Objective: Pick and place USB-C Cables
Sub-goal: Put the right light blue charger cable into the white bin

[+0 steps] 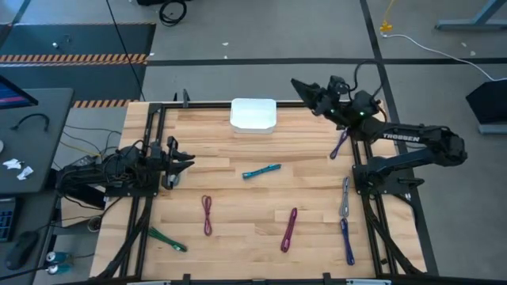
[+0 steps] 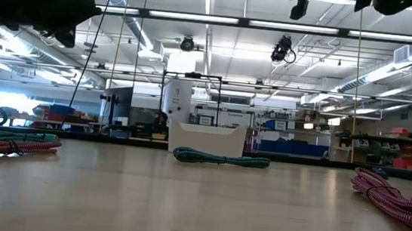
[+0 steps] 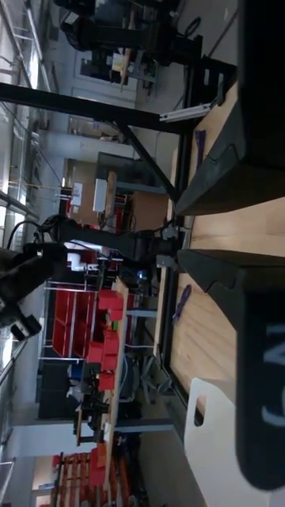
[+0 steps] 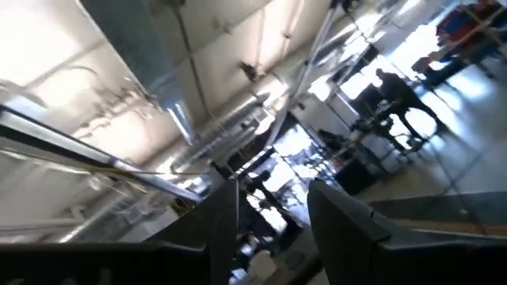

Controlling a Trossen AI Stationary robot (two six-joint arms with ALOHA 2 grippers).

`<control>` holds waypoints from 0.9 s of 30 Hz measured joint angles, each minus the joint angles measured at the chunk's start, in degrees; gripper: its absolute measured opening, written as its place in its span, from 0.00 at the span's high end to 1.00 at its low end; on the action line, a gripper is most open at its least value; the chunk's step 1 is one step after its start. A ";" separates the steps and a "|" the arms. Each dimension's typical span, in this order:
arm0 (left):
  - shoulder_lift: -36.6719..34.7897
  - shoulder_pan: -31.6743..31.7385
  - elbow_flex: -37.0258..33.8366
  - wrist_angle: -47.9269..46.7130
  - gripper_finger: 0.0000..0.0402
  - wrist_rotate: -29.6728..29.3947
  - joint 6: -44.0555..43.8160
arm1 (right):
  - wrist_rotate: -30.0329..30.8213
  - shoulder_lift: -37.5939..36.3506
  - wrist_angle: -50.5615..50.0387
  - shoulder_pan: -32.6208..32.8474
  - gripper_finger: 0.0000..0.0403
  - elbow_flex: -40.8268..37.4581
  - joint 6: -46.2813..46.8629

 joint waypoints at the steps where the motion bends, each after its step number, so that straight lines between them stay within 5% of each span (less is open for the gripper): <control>1: 0.00 -0.02 0.00 0.00 0.79 -0.02 -0.38 | 0.02 0.09 -1.68 -0.40 0.61 0.01 0.72; 7: 0.00 -0.02 0.00 0.02 0.80 -0.02 -3.32 | -0.24 0.55 -17.94 -1.06 0.61 -0.01 16.33; 27: -0.02 -0.02 0.00 0.50 0.78 -0.01 -6.11 | -2.18 0.57 -24.03 -5.63 0.61 -0.01 17.61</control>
